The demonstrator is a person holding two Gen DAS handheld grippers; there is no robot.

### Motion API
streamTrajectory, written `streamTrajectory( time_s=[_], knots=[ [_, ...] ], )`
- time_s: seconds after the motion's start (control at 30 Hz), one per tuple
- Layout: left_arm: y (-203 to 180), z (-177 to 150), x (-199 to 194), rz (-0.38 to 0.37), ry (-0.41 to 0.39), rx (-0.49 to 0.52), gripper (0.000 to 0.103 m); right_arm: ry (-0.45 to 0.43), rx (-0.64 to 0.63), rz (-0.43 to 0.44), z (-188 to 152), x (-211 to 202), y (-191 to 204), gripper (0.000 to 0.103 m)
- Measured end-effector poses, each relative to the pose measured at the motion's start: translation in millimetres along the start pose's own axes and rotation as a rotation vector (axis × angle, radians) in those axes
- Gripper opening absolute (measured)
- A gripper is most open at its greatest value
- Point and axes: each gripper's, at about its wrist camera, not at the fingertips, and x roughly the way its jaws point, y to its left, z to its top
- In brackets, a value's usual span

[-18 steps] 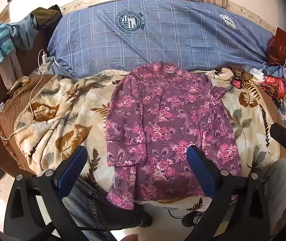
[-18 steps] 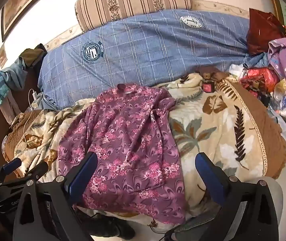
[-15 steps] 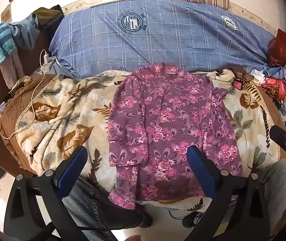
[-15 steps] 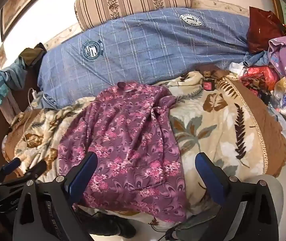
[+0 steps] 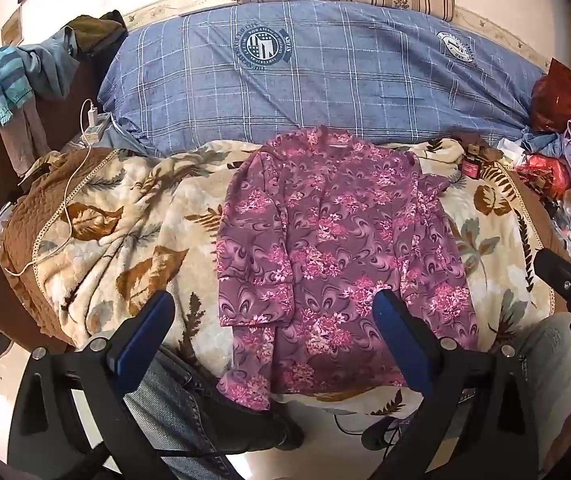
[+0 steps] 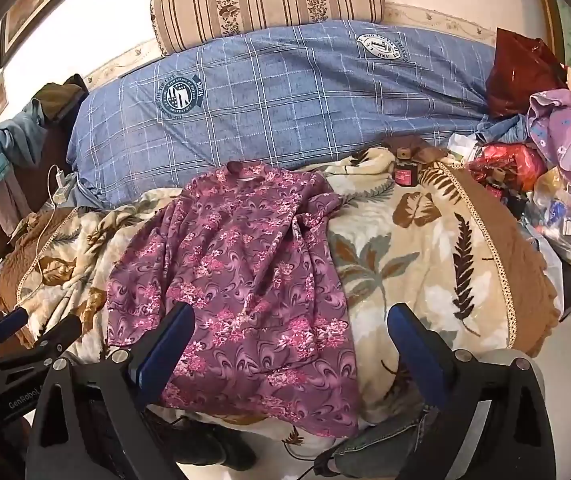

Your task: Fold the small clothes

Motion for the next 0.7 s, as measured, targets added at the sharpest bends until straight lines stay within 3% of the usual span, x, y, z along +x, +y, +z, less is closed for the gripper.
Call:
streamTrajectory(
  time_s=[0.7],
  knots=[
    [-11,-5,28,0.003,0.06,0.028,0.1,0.06,-0.008,-0.039,-8,26,-1,0.087]
  ],
)
